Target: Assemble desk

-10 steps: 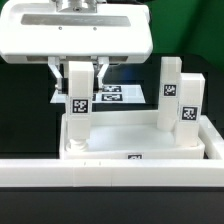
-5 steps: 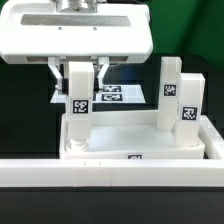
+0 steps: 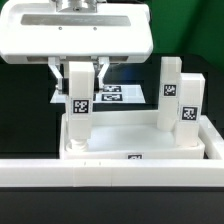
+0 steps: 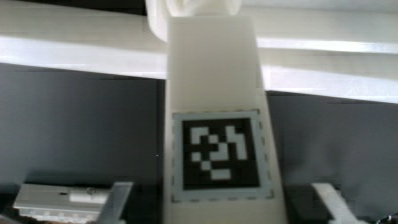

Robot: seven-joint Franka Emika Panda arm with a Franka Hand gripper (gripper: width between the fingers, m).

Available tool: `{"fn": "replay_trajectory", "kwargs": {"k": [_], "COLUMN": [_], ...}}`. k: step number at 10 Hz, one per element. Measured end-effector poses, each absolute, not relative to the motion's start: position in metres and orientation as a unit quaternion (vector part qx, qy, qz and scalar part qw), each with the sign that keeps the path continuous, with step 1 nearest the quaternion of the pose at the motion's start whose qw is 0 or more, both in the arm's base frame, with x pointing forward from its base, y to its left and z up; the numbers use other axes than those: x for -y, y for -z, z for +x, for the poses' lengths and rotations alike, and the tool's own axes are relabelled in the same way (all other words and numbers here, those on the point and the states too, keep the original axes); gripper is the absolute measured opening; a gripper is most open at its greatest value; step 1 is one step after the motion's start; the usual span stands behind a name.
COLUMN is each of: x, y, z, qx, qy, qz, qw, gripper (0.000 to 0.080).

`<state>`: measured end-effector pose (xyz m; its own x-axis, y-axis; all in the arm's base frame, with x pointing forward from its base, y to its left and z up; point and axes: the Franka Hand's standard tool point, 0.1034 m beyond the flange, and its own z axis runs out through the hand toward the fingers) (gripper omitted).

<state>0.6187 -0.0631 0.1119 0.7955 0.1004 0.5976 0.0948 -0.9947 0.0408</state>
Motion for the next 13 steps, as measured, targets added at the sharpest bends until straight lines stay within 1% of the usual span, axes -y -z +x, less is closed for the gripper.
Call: {"fn": "replay_trajectory", "kwargs": {"k": [2,4,6,11,13], "x": [0.0616,0.0625,0.0663,0.0653,0.0635], "y": [-0.1186,-0.1233,-0.1185,-0.1149,-0.1183], "z": [0.6184,0.6171,0.6123,0.6125,0.6134], "qx": [-0.057,-0.059,-0.058,-0.057,-0.059], "qy": [-0.304,-0.303,-0.301,-0.301,-0.3], "qz": [0.951,0.951,0.952,0.952,0.952], "qw": [0.0,0.002,0.004,0.003,0.002], "gripper": [0.0291,0.0291,0.0291,0.0291,0.0291]}}
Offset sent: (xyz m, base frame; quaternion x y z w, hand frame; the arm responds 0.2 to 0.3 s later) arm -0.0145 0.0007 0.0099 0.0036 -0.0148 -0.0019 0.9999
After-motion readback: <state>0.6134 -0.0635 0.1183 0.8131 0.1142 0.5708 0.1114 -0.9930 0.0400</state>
